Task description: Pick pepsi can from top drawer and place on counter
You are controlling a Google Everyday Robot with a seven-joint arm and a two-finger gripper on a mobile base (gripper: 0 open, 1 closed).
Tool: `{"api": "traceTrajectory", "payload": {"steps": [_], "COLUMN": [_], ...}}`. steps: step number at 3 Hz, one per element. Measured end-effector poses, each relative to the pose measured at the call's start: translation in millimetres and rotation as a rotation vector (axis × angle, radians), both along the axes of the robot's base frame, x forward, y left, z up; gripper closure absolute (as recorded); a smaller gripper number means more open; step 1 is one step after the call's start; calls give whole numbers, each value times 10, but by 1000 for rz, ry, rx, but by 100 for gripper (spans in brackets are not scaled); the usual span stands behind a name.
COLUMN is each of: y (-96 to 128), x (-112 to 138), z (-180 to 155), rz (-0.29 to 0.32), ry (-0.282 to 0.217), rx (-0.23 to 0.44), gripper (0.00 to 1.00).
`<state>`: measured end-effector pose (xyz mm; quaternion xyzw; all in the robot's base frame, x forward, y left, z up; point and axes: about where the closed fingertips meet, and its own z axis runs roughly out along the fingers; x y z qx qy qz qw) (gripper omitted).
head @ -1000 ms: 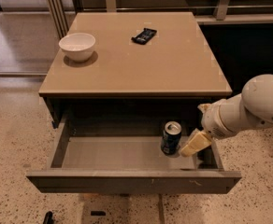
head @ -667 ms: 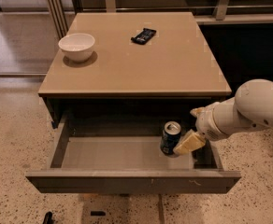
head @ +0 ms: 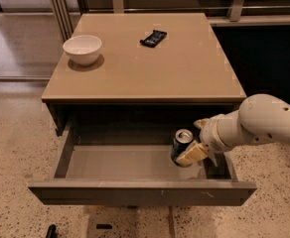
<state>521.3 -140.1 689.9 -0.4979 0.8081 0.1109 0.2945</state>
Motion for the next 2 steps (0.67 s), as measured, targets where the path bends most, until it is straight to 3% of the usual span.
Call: {"api": "traceTrajectory", "payload": {"steps": [1,2], "y": [71,79], "x": [59,66], "z": [-145,-163], "rz": [7,8], "ry": [-2,-2], "rx": [11,13], "gripper": [21,44]}}
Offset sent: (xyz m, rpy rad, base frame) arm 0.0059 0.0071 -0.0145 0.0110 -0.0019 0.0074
